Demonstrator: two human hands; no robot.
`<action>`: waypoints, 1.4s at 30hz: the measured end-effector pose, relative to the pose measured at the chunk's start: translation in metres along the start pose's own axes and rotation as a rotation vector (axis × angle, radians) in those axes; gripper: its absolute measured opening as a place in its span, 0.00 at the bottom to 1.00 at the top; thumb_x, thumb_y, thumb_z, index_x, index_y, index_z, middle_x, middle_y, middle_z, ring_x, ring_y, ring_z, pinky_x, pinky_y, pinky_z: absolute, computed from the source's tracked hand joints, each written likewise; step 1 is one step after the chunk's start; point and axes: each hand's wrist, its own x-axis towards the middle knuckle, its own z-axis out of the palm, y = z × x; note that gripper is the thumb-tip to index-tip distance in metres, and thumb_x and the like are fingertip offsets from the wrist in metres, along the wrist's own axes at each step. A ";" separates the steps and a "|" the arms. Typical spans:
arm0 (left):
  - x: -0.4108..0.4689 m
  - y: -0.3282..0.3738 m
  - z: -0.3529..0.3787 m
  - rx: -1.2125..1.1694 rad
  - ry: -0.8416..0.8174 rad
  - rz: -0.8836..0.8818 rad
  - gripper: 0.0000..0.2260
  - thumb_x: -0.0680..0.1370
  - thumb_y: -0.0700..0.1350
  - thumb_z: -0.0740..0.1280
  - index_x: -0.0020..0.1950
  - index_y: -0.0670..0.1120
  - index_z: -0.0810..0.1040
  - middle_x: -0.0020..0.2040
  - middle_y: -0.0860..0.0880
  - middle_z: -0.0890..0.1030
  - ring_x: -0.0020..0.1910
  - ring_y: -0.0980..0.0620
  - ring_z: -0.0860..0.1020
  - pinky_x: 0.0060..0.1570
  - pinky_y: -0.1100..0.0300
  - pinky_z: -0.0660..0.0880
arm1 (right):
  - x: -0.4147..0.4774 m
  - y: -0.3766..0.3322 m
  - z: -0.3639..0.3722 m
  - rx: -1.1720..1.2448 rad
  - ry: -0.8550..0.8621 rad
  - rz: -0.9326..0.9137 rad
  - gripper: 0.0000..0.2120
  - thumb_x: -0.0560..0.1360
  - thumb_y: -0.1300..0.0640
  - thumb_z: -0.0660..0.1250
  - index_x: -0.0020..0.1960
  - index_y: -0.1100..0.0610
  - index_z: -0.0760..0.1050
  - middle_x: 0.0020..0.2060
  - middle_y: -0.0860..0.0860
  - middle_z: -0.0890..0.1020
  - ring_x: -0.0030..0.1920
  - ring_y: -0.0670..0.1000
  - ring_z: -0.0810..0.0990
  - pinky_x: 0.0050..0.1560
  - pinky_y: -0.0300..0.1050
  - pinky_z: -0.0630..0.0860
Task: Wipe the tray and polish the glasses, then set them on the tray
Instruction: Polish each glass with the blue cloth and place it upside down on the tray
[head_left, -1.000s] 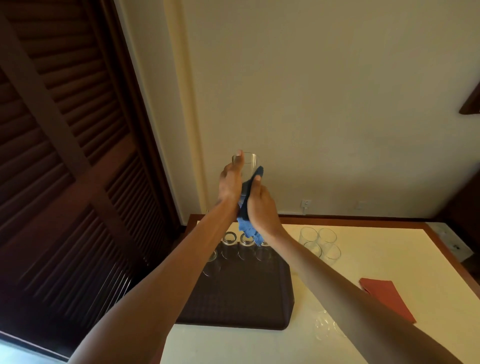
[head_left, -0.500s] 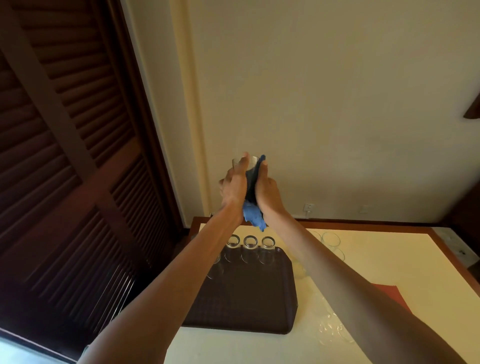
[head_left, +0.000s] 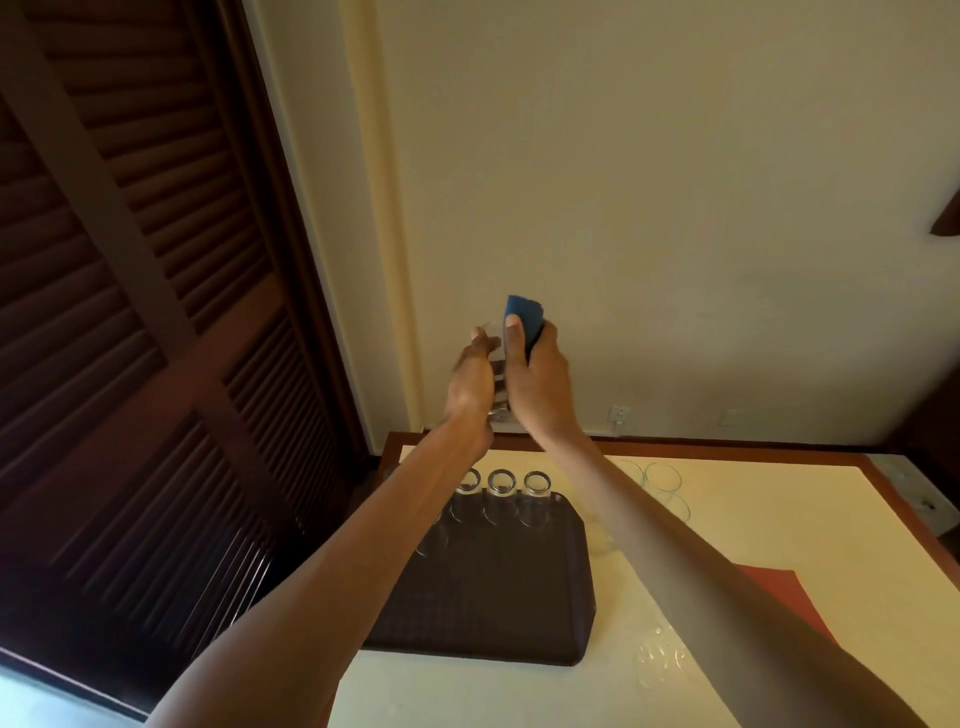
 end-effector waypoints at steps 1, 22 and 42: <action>-0.001 0.000 0.002 0.008 -0.004 0.006 0.25 0.86 0.63 0.52 0.70 0.51 0.79 0.59 0.46 0.85 0.56 0.49 0.83 0.63 0.47 0.79 | 0.005 -0.002 -0.004 0.032 -0.008 0.056 0.20 0.84 0.42 0.55 0.57 0.59 0.71 0.38 0.50 0.81 0.33 0.45 0.81 0.29 0.34 0.73; 0.004 -0.001 0.013 -0.052 -0.001 -0.018 0.26 0.87 0.62 0.51 0.60 0.47 0.83 0.50 0.46 0.87 0.48 0.50 0.85 0.43 0.57 0.80 | 0.007 -0.014 -0.024 -0.007 -0.061 0.152 0.21 0.85 0.43 0.50 0.57 0.60 0.71 0.38 0.49 0.79 0.36 0.47 0.79 0.31 0.37 0.72; -0.005 -0.008 0.019 -0.042 -0.027 -0.004 0.28 0.85 0.65 0.51 0.64 0.49 0.83 0.54 0.45 0.87 0.55 0.47 0.85 0.62 0.48 0.80 | 0.011 0.006 -0.023 0.103 -0.043 0.256 0.30 0.84 0.39 0.48 0.53 0.60 0.79 0.42 0.54 0.84 0.42 0.52 0.84 0.42 0.47 0.78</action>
